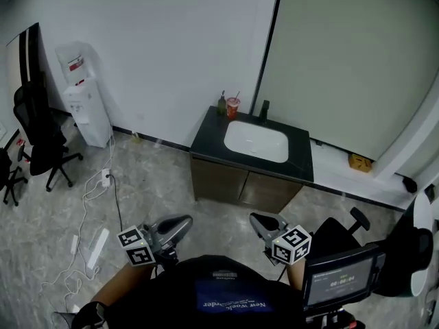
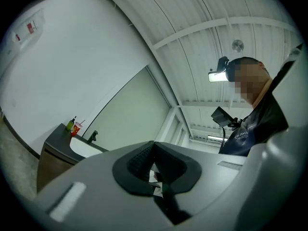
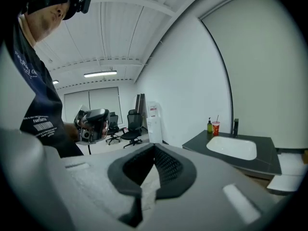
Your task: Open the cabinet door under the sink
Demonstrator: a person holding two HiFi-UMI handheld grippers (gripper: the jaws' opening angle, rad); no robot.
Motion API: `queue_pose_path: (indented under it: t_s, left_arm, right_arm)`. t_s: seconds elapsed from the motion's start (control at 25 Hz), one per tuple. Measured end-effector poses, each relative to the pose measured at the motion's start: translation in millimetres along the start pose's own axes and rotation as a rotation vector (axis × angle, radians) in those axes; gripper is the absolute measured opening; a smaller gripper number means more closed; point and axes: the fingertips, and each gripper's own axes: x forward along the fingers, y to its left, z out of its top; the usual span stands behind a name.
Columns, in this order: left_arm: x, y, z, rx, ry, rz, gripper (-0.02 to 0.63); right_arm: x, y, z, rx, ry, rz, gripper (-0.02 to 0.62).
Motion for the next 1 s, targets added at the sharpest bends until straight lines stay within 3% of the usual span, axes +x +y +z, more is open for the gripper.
queue_pose_path:
  t_s: [0.24, 0.44, 1.0]
  left_arm:
    - [37.2, 22.8, -8.6, 0.004, 0.028, 0.027, 0.000]
    - [43.9, 69.6, -1.0, -0.025, 0.028, 0.021, 0.000]
    - [88.2, 233.0, 74.5, -0.036, 0.134, -0.234, 0.000]
  right_arm:
    - [24.4, -44.9, -1.3, 0.009, 0.013, 0.043, 0.002]
    - [61.5, -66.1, -5.9, 0.026, 0.041, 0.031, 0.002]
    - [188.3, -120.1, 53.5, 0.029, 0.066, -0.165, 0.002]
